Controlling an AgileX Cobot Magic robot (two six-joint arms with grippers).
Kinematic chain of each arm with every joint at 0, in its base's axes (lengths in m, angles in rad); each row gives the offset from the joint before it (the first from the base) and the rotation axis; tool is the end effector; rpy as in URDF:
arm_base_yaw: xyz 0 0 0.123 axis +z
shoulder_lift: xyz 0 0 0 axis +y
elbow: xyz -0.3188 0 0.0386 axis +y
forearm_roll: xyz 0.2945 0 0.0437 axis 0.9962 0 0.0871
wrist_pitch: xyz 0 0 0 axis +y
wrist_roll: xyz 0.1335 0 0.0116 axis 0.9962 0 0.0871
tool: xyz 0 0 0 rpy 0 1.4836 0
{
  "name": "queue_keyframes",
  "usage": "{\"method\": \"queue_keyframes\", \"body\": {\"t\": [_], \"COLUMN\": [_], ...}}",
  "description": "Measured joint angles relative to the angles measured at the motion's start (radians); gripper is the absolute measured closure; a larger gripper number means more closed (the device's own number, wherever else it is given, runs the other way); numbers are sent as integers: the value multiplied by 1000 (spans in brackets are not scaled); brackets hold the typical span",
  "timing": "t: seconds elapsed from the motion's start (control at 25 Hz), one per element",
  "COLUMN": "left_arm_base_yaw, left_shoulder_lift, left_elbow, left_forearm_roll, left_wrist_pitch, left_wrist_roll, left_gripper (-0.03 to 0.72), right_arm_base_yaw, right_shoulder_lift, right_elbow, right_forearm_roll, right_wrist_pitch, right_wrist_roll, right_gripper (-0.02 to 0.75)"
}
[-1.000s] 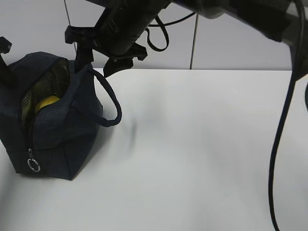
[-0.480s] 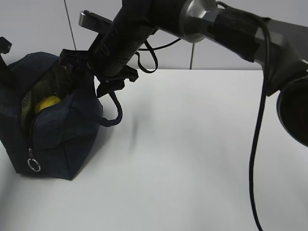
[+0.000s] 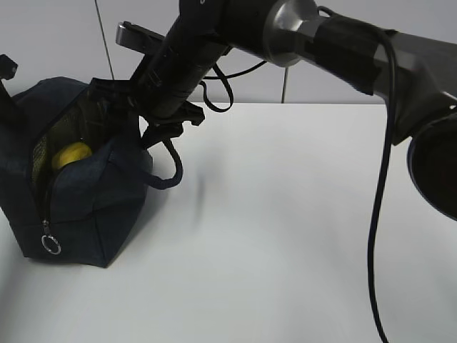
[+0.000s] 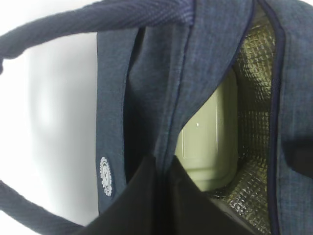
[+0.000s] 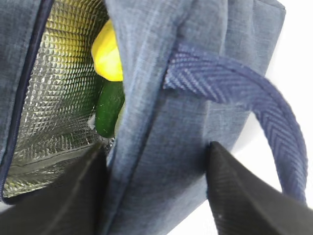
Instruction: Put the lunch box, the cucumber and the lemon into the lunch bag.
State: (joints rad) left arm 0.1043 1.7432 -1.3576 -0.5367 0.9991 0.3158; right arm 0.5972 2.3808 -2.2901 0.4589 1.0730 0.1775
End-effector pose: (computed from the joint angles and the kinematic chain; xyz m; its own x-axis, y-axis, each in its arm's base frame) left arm 0.4265 -0.0133 0.2463 -0.9360 -0.0940 -0.3392 0.0544 0.9135 -0.4033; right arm 0.4820 0.3908 0.2259 -0.9222 -0.1839 -0.3401 -0.3455 0.7871 0.5110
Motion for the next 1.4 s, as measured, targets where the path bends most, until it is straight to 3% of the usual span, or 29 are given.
{"method": "queue_keyframes", "body": {"t": [0.08, 0.24, 0.32, 0.84, 1.04, 1.4], "left_arm_base_yaw": [0, 0, -4, -82, -96, -228], "left_shoulder_lift": [0, 0, 0, 0, 0, 0], "left_elbow": [0, 0, 0, 0, 0, 0], "left_forearm_roll": [-2, -23, -32, -172, -303, -418], "left_wrist_pitch": [4, 31, 47, 107, 120, 98], "left_wrist_roll": [2, 18, 25, 81, 120, 150], "left_gripper": [697, 697, 697, 697, 697, 697], "right_arm_base_yaw": [0, 0, 0, 0, -2, -10], "right_shoulder_lift": [0, 0, 0, -55, -105, -158], "right_elbow": [0, 0, 0, -2, -2, 1], "right_forearm_roll": [0, -21, -42, -242, -362, -485], "right_wrist_pitch": [2, 8, 19, 167, 191, 207], "right_wrist_roll": [0, 0, 0, -17, -17, -33], "right_gripper": [356, 624, 715, 735, 736, 736]}}
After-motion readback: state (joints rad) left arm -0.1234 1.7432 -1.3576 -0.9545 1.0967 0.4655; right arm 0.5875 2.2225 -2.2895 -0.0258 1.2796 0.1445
